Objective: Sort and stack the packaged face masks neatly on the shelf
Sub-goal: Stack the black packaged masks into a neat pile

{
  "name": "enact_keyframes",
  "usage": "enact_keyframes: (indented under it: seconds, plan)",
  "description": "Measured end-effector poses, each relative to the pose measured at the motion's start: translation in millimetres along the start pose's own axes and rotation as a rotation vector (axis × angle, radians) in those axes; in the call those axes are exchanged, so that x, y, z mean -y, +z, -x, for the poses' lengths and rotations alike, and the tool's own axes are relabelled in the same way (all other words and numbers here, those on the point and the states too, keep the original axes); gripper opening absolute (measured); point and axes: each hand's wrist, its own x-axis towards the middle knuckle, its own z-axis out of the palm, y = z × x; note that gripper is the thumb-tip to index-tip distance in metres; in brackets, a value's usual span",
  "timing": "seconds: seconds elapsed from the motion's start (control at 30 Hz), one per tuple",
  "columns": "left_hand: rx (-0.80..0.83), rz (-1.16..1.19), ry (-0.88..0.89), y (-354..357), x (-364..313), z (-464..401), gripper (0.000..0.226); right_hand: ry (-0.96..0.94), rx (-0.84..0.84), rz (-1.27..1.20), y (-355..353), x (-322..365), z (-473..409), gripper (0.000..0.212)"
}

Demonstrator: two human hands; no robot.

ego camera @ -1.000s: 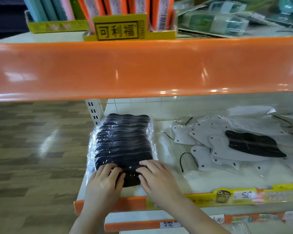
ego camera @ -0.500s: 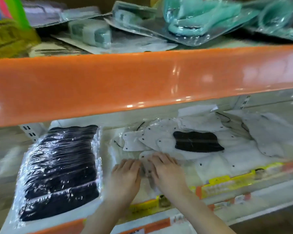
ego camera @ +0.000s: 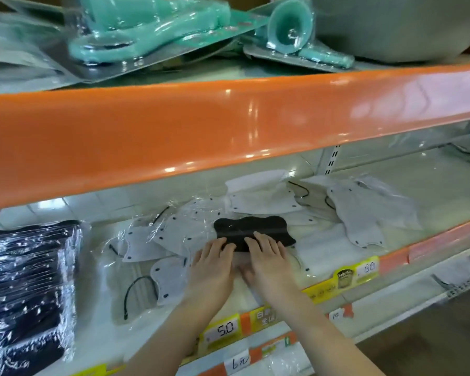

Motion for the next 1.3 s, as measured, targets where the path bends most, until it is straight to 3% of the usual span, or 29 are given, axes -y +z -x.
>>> enact_keyframes:
  seconds: [0.07,0.17,0.3,0.43,0.7,0.8,0.93,1.03,1.13,1.23,1.3]
  plan:
    - [0.038,-0.026,-0.037,9.0,-6.8,-1.2,0.055,0.010,-0.011,-0.017,3.1,-6.0,0.4,0.070]
    - [-0.034,-0.083,-0.052,21.6,-10.8,2.1,0.033,0.000,-0.089,-0.058,7.0,-11.2,1.3,0.060]
    - [-0.066,-0.041,-0.093,25.0,-10.5,2.3,0.041,-0.025,-0.147,-0.062,11.7,-13.8,3.5,0.048]
    - [-0.177,-0.110,-0.041,24.0,-10.7,4.3,0.026,-0.059,-0.191,-0.045,9.7,-14.5,5.5,0.035]
    - [-0.158,-0.163,-0.034,8.9,-18.4,4.4,0.025,-0.126,-0.230,-0.106,7.2,-16.5,8.4,0.021]
    - [-0.159,-0.112,-0.022,5.7,-19.1,4.6,0.026,-0.170,-0.306,-0.206,4.3,-16.7,9.4,0.003]
    - [-0.160,-0.102,-0.019,-0.9,-10.1,1.9,0.031,-0.302,-0.367,-0.263,-1.2,-15.9,13.8,0.010]
    - [-0.254,-0.098,0.021,-9.6,0.2,2.3,0.029,-0.278,-0.368,-0.250,-8.8,-17.6,14.7,0.012]
    - [-0.390,-0.099,0.037,-25.6,11.3,7.5,0.009,-0.231,-0.364,-0.249,-16.3,-18.7,12.1,0.020]
    - [-0.466,-0.124,0.047,-46.6,22.2,18.3,0.020,-0.221,-0.387,-0.280,-25.8,-10.3,8.9,0.023]
    - [-0.489,-0.158,0.056,-56.1,32.9,28.8,0.012,-0.255,-0.385,-0.304,-32.1,2.0,8.0,0.022]
